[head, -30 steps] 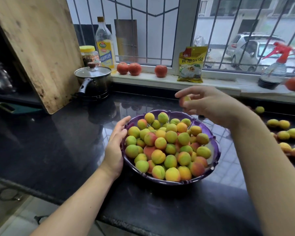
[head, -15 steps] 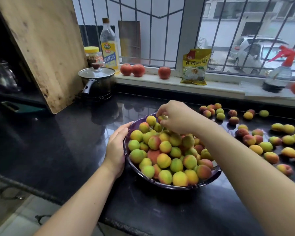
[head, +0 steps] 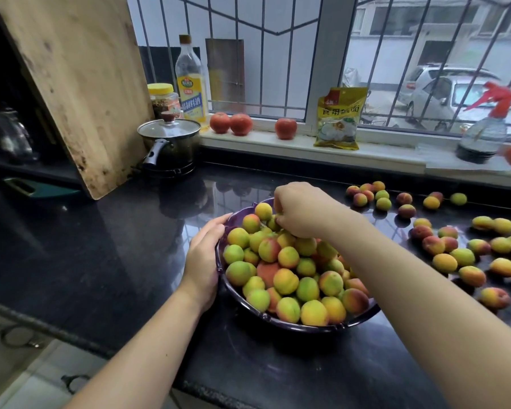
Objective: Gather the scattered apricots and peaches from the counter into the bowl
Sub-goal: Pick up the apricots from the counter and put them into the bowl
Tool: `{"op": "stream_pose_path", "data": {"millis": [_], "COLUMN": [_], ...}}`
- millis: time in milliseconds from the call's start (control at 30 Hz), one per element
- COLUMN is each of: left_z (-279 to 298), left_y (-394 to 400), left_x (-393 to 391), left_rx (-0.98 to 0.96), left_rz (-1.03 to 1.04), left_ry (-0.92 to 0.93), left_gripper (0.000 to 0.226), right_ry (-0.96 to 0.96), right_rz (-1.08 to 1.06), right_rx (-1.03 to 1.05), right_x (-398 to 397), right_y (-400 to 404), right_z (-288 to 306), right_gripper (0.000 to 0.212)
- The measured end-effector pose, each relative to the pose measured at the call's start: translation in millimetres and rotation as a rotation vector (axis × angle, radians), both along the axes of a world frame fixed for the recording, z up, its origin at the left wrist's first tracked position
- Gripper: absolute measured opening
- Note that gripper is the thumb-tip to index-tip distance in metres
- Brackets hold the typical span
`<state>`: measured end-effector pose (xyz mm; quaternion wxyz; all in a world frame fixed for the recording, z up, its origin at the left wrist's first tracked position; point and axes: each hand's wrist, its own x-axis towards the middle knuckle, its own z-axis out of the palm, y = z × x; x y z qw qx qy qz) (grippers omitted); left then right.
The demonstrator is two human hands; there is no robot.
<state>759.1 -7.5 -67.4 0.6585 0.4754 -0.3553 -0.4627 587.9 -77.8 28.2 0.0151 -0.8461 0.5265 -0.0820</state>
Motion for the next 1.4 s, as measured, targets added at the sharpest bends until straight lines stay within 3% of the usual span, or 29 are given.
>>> {"op": "stream_pose_path", "data": {"millis": [267,400,533,667,833,967,1400], "left_z": [0.8,1.1,1.0,3.4,4.8,6.5,7.3], "left_y": [1.1,1.3,1.4,1.8,3.0,4.4,5.4], "left_x": [-0.7,-1.7,-4.0,-4.4,-5.8,-6.8,-7.3], "left_rx": [-0.006,-0.009,0.009,0.02,0.021,0.017,0.018], "left_rz": [-0.018,-0.005,0.011,0.014,0.014,0.011,0.019], "left_ry": [-0.01,-0.003,-0.015,-0.024,0.009,0.017,0.006], "left_gripper": [0.047,0.043,0.033,0.034,0.034,0.034,0.035], "right_ry": [-0.058,-0.474,-0.809,-0.626,-0.275,-0.134,-0.304], "right_rz": [0.045,-0.012,-0.403,-0.688,-0.522,-0.502,-0.585], "right_rx": [0.023,0.026,-0.091,-0.137,-0.137,-0.127,-0.244], "right_x": [-6.9,-45.0,-115.6,-142.2,-128.2,-123.8,-125.2], "right_y": [-1.0,-11.0,-50.8,-75.9,-88.9,-98.3,-88.9], "right_z": [1.4,18.8,-1.7,-57.4,-93.9,-97.3,-97.4], "right_gripper": [0.021,0.013,0.015,0.032,0.042,0.045,0.024]}}
